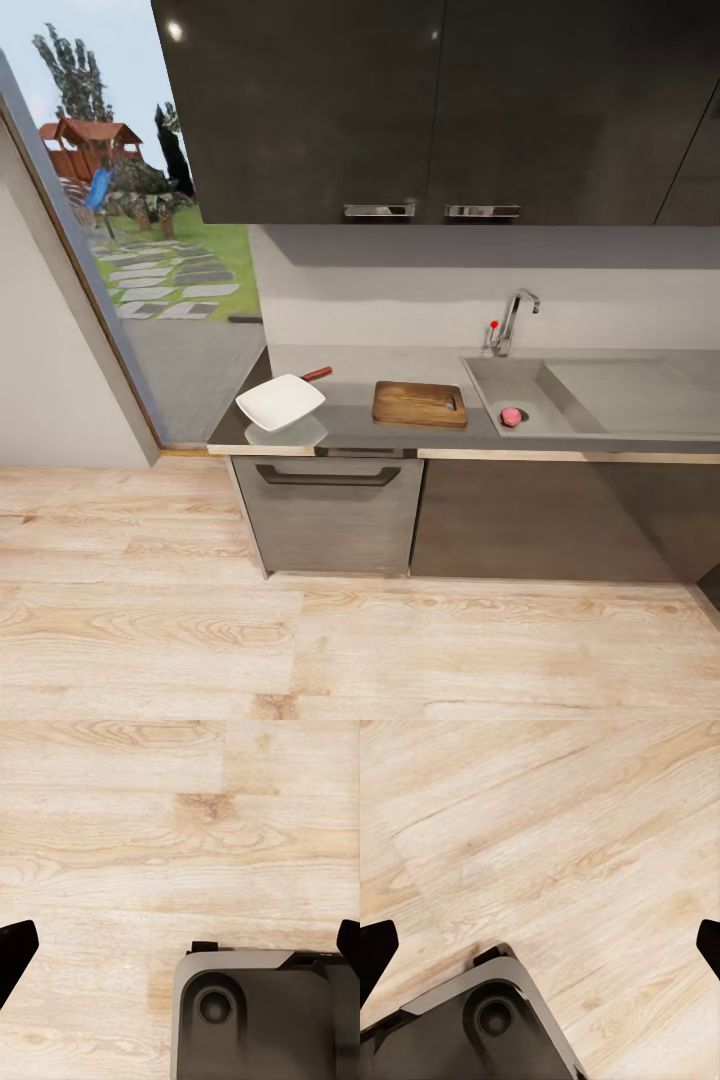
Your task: In the kitchen, take the Vidalia onion out of the sink, dice it on the chopping board with the paring knife, put the diced onion into the bowl on the countertop, then place both the paring knife and the chopping board into the sink.
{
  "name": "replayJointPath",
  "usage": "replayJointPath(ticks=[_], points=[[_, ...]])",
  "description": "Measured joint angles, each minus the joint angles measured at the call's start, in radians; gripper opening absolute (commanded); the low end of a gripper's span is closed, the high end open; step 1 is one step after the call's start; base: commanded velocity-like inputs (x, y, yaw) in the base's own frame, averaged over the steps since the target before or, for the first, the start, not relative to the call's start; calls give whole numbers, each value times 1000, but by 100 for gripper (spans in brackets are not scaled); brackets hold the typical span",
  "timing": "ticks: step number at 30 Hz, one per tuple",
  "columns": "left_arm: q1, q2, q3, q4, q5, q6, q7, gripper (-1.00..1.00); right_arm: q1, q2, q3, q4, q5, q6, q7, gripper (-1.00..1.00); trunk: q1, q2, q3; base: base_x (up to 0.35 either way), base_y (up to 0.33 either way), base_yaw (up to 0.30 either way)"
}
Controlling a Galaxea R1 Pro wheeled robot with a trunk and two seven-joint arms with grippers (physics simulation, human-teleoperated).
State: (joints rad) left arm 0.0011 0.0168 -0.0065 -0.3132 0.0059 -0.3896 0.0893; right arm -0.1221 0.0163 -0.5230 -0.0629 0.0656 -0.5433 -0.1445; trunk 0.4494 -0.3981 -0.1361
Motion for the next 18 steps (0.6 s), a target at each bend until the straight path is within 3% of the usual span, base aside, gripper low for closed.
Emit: replayJointPath(ticks=[12,18], points=[[0,1,-2,-2,0,-2,-2,100,0,2,12,0,4,-2,13,100,0,0,0,0,-5,0],[0,-2,-2,-2,0,-1,0,100,0,1,15,0,4,0,12,100,0,0,0,0,-245,-25]])
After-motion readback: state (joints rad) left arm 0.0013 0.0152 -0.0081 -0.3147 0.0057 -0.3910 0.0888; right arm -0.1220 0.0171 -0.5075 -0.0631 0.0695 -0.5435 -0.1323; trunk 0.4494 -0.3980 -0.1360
